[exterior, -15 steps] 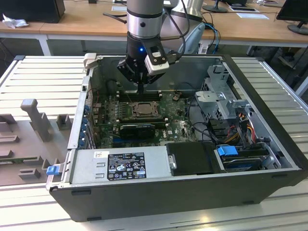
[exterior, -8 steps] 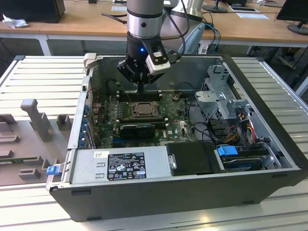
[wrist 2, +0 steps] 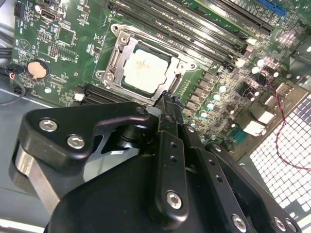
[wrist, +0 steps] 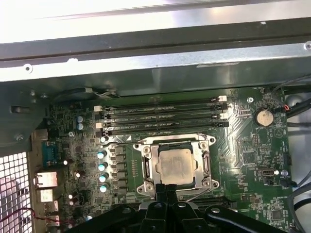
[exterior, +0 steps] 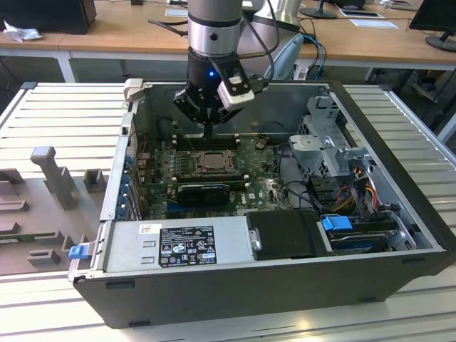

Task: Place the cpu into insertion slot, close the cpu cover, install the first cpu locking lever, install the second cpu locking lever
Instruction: 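Install the first cpu locking lever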

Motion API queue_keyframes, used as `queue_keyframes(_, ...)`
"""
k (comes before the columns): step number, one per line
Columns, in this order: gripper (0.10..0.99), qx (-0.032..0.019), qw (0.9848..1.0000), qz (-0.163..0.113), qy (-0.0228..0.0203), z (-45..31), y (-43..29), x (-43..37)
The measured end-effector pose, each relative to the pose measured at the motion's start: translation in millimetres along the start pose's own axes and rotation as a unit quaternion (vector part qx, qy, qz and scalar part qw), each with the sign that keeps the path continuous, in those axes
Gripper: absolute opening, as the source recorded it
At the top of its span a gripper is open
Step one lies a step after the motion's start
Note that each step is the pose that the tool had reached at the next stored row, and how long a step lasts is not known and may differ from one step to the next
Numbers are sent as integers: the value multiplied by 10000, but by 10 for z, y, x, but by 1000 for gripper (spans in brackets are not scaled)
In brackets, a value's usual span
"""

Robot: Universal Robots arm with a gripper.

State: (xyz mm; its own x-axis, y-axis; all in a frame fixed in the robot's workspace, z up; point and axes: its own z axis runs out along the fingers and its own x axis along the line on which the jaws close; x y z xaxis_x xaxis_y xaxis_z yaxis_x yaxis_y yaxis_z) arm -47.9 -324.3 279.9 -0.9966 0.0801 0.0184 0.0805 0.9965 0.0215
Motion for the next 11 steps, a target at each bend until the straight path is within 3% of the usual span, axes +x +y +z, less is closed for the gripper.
queue_keyframes(9, 106, 5, 9997, -226, 5, -1, -2, 0)
queue_keyframes(11, 106, 7, 9992, -387, 7, 0, -2, 0)
